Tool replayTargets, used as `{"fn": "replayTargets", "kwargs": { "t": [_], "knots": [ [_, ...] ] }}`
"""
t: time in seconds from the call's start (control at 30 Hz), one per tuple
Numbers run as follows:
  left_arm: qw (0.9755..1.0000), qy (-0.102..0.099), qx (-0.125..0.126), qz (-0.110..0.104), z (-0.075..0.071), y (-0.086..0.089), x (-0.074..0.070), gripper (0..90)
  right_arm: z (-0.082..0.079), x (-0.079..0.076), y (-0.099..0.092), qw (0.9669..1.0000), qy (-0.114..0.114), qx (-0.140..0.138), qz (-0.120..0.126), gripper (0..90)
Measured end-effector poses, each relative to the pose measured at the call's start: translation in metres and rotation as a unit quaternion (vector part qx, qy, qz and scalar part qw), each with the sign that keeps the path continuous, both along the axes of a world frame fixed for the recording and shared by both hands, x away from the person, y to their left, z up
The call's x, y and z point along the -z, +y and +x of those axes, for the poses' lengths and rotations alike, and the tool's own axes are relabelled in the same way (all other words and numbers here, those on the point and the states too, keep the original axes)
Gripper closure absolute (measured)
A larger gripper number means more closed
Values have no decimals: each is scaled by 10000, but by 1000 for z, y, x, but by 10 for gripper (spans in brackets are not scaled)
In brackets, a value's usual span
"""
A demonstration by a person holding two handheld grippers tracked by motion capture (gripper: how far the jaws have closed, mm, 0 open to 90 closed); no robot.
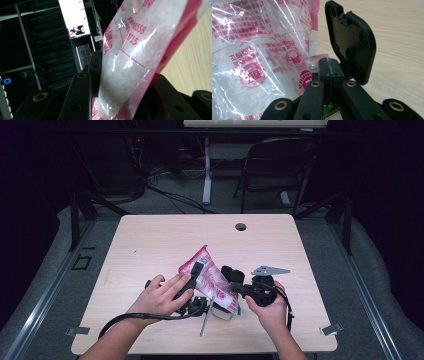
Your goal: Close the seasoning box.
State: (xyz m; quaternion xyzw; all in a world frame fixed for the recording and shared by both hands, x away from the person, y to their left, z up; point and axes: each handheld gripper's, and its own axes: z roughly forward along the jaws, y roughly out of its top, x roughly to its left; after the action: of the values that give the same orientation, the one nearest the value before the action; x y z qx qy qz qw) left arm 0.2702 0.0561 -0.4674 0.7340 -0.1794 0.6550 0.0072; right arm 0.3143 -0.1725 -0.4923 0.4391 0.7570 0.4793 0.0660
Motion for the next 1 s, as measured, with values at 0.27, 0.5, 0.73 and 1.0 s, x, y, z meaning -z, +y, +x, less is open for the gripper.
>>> {"fn": "replayTargets", "kwargs": {
  "t": [0.27, 0.5, 0.73, 1.0],
  "knots": [
    [10000, -6, 58, -20, -1, 0, 1, 699, 1, 2, -1, 10000, 35, 28, -7, 900],
    [9999, -62, 107, 24, -1, -2, 0, 701, 1, 2, -3, 10000, 33, 71, 13, 900],
    [9999, -29, 105, 32, -1, -4, -1, 701, 0, 2, -4, 10000, 27, 62, -34, 900],
    [9999, -49, 133, -15, -1, -4, -1, 700, 0, 2, -3, 10000, 43, 59, -36, 900]
  ]
}}
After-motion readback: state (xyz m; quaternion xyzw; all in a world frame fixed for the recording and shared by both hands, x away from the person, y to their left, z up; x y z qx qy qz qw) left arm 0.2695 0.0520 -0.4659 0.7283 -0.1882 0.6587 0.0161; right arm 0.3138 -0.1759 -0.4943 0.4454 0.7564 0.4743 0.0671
